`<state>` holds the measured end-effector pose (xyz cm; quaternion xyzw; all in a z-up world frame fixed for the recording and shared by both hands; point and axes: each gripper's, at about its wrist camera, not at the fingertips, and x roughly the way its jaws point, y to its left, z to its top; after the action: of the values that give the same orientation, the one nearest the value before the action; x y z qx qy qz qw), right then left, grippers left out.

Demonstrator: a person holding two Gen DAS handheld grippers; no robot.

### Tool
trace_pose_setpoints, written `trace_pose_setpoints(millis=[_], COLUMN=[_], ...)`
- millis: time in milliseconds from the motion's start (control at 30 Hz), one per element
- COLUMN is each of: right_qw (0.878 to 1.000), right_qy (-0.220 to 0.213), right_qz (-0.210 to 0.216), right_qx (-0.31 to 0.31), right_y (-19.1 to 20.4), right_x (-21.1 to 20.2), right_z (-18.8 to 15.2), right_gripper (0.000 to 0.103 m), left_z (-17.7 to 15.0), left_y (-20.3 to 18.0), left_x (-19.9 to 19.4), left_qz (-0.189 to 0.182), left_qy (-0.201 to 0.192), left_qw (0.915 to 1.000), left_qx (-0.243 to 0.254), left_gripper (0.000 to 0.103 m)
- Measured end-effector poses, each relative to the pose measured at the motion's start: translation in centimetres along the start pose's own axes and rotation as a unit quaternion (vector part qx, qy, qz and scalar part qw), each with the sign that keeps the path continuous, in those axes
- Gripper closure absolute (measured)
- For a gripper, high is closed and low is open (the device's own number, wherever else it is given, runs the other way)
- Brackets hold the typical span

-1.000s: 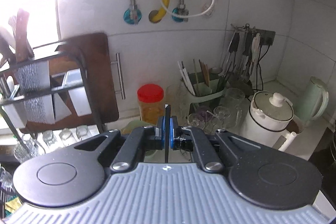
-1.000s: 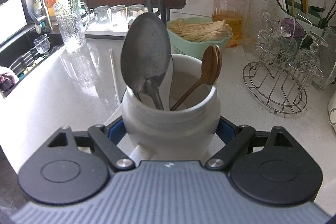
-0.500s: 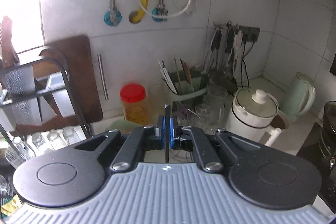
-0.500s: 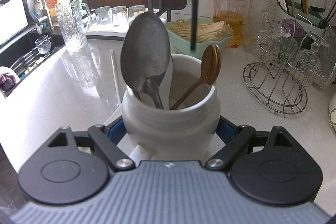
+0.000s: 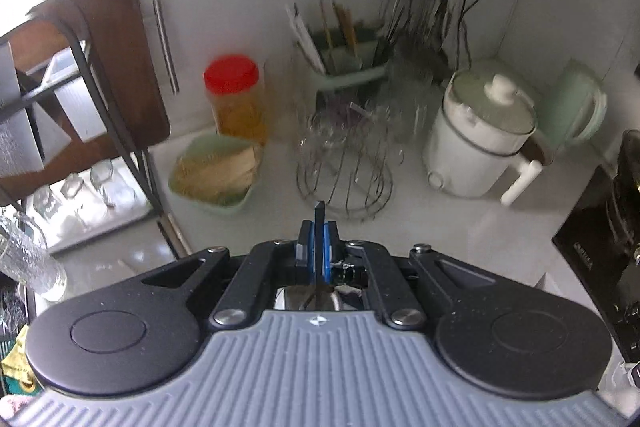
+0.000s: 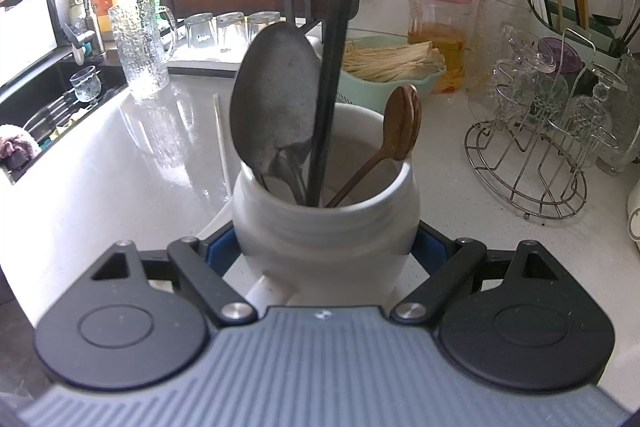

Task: Organize utensils
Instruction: 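Lower the black chopstick into the mug and open the left tool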

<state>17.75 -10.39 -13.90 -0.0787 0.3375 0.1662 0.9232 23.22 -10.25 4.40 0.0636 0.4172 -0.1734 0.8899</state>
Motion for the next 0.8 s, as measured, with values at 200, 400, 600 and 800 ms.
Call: trace_pose_setpoints(millis=[200, 400, 600, 800], right_qw=[1.0, 1.0, 1.0, 1.0], right_qy=[-0.001, 0.0, -0.001, -0.002], right_qz=[0.002, 0.003, 0.003, 0.0], right_qx=[-0.002, -0.002, -0.004, -0.001], right_y=[0.0, 0.0, 0.0, 0.1], right_x=[-0.1, -0.1, -0.1, 0.0], right_z=[-0.1, 0.0, 0.0, 0.0], right_gripper=[0.012, 0.012, 0.012, 0.012], left_z=[0.4, 0.3, 0.6, 0.8], left_y=[0.9, 1.5, 1.8, 1.7], left_x=[2.9, 4.0, 4.3, 4.3], left_qz=[-0.02, -0.021, -0.017, -0.021], left_qy=[0.066, 0.089, 0.095, 0.093], left_qw=[0.9976, 0.9958, 0.9953, 0.9954], left_qx=[-0.005, 0.0, 0.003, 0.005], left_gripper=[0.098, 0.098, 0.098, 0.097])
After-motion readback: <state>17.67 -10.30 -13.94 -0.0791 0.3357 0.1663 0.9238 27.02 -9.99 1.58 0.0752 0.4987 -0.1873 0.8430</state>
